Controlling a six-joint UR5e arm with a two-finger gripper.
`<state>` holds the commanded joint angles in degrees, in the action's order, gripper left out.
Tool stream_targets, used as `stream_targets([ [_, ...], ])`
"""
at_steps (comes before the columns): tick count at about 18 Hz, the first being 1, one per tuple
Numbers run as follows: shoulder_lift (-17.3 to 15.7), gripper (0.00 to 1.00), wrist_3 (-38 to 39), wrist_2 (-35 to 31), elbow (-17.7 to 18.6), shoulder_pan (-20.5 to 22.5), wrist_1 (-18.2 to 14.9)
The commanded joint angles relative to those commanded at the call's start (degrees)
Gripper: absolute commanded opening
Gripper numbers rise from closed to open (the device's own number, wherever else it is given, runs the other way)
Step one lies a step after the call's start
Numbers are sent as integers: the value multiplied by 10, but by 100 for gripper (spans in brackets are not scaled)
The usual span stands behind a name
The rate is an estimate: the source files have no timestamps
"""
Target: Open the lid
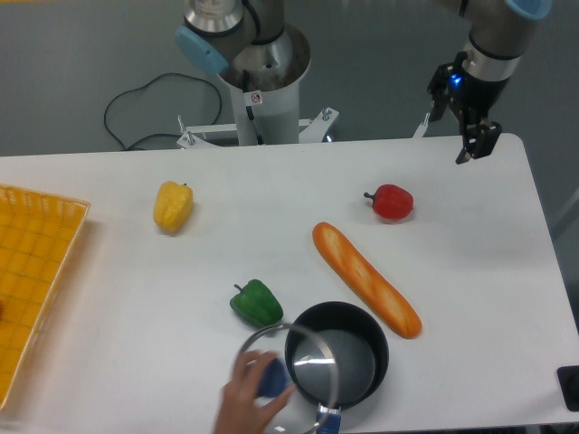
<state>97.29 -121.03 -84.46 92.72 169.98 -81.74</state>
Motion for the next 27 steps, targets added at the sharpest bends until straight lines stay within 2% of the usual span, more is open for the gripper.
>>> stream_targets([
  [10,0,100,62,2,0,-23,1],
  [17,1,100,77,2,0,-42,2],
  [27,1,100,84,2,0,-44,2],
])
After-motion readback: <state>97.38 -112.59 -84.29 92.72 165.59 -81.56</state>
